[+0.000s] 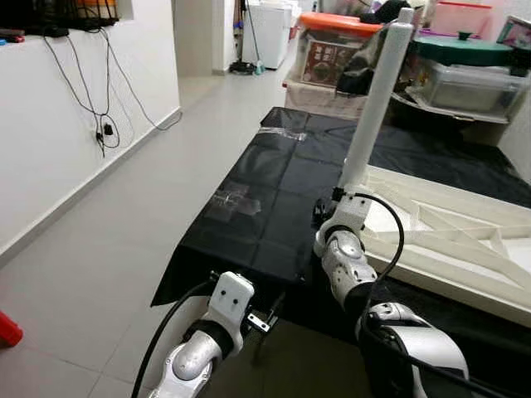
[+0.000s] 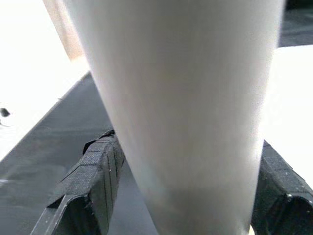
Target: Building children table
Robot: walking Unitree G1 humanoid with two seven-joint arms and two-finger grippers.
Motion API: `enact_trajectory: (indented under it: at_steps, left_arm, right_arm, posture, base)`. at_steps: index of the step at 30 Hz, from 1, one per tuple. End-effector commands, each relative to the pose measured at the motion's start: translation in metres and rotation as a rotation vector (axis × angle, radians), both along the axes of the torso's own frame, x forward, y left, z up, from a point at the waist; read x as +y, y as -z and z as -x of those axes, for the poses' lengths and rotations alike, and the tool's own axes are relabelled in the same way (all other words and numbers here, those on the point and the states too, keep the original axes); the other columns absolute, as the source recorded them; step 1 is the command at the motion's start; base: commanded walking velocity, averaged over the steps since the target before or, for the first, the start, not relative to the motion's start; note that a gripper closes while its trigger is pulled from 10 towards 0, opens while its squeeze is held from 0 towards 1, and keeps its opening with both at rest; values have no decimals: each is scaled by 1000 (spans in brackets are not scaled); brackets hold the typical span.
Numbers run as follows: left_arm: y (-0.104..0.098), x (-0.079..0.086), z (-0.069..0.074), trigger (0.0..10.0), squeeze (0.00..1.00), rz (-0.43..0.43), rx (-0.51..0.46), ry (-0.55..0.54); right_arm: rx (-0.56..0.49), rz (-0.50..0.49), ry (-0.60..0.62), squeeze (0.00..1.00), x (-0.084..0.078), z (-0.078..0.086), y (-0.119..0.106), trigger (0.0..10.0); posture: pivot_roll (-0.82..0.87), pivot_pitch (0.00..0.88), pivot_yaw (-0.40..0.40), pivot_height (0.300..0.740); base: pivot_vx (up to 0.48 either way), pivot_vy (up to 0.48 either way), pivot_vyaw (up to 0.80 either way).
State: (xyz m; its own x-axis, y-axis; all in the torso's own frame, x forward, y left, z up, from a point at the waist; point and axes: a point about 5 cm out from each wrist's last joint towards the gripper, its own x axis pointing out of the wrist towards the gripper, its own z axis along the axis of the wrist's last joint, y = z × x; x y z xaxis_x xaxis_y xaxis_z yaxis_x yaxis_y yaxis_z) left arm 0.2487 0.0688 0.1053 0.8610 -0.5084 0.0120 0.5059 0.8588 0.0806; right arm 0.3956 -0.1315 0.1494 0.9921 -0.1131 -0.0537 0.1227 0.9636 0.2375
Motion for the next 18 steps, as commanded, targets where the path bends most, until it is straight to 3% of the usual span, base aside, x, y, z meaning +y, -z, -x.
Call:
enact_trajectory:
  at_steps: [1, 3, 6, 8, 9, 12, 14, 15, 18]
  left_arm:
    - [7, -1, 3, 10000, 0, -9, 20, 8]
    - [7, -1, 3, 10000, 0, -10, 22, 10]
    - [7, -1, 3, 10000, 0, -10, 22, 11]
    - [7, -1, 3, 10000, 0, -10, 22, 10]
    - [7, -1, 3, 10000, 0, -10, 22, 10]
    - [7, -1, 3, 10000, 0, -9, 23, 10]
    - [7, -1, 3, 10000, 0, -9, 23, 10]
    - [7, -1, 3, 10000, 0, -10, 23, 10]
    - [6, -1, 3, 10000, 0, -10, 22, 10]
  right_arm:
    - [-83, 8, -120, 0, 15, -5, -17, 10000]
    - [-121, -14, -339, 0, 18, -7, -25, 10000]
    - [-121, -17, -413, 0, 20, -7, -27, 10000]
    - [-120, -22, -678, 0, 26, -2, -26, 10000]
    - [-120, -22, -678, 0, 26, -2, -26, 10000]
    - [-109, 18, -1079, 0, 41, 14, -20, 10000]
    - [-109, 18, -1079, 0, 41, 14, -20, 10000]
    - [-103, 57, -1176, 0, 46, 20, -17, 10000]
    - [-84, 116, -1246, 0, 57, 24, -12, 10000]
  posture:
    - [88, 0, -102, 740]
    - [87, 0, -102, 740]
    - [87, 0, -102, 740]
    - [90, 0, -106, 740]
    - [90, 0, -106, 740]
    - [90, 0, -105, 740]
    - [90, 0, -105, 740]
    - [90, 0, -105, 740]
    - [99, 0, -109, 740]
  base:
    - [0, 0, 0]
    - [0, 0, 0]
    - [0, 0, 0]
    - [0, 0, 0]
    - [0, 0, 0]
    - [0, 0, 0]
    - [0, 0, 0]
    - [0, 0, 0]
    - [0, 0, 0]
